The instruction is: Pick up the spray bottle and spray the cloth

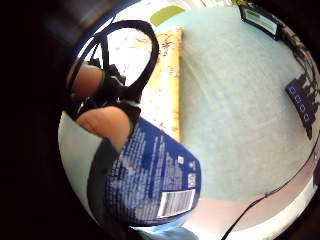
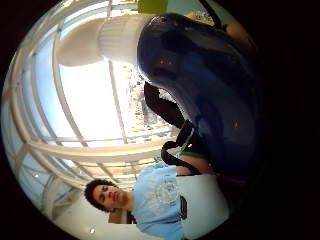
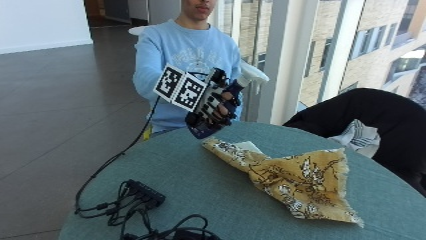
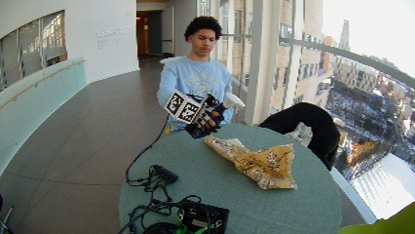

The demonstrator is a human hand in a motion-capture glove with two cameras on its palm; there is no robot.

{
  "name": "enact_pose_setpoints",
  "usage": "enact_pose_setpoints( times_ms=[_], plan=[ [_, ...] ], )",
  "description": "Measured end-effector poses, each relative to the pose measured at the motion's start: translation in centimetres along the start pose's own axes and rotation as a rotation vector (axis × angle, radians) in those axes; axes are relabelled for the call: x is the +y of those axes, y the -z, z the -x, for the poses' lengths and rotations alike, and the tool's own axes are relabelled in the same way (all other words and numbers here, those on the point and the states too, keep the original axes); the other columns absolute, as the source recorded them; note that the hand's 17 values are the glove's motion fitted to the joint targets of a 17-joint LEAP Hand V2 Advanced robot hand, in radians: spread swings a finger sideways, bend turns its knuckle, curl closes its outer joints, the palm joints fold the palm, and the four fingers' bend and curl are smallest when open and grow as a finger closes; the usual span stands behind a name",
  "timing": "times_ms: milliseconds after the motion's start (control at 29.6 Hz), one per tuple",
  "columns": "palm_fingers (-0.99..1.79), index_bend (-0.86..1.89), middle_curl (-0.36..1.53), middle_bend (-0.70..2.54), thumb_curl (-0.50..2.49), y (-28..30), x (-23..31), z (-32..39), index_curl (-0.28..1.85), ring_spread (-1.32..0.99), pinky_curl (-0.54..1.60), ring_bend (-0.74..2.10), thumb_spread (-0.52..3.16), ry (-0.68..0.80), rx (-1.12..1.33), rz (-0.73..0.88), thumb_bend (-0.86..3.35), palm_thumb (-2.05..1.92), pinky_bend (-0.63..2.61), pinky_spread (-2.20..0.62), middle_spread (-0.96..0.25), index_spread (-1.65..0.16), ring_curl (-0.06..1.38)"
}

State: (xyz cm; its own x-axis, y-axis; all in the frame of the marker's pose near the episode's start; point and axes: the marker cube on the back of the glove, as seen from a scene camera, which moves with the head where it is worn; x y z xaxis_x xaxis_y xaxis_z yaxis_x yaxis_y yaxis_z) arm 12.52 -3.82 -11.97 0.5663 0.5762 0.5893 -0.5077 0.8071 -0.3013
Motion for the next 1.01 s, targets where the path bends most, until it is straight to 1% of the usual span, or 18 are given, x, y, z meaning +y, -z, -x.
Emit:
enact_pose_setpoints(
  times_ms=[304, 541, 811, 1014],
  plan=[
    [1.01, 0.1, 0.45, 0.25, 0.64, -4.3, -2.1, 5.0, 0.23, 0.04, 0.37, 0.47, 0.8, 0.209, -0.089, -0.105, -0.03, 0.85, 0.28, 0.23, -0.05, -0.26, 0.39],
    [1.01, 0.09, 0.46, 0.25, 0.65, -9.9, -3.9, 7.7, 0.22, 0.04, 0.37, 0.47, 0.8, 0.344, -0.133, -0.149, -0.03, 0.85, 0.28, 0.23, -0.05, -0.27, 0.39],
    [0.98, 0.1, 0.46, 0.24, 0.64, -16.1, -5.9, 9.7, 0.23, 0.02, 0.37, 0.46, 0.81, 0.433, -0.174, -0.173, -0.03, 0.85, 0.27, 0.23, -0.05, -0.28, 0.39],
    [0.97, 0.1, 0.45, 0.23, 0.64, -20.5, -7.3, 10.2, 0.23, 0.02, 0.37, 0.44, 0.82, 0.471, -0.237, -0.188, -0.03, 0.86, 0.27, 0.23, -0.06, -0.28, 0.38]
  ],
)
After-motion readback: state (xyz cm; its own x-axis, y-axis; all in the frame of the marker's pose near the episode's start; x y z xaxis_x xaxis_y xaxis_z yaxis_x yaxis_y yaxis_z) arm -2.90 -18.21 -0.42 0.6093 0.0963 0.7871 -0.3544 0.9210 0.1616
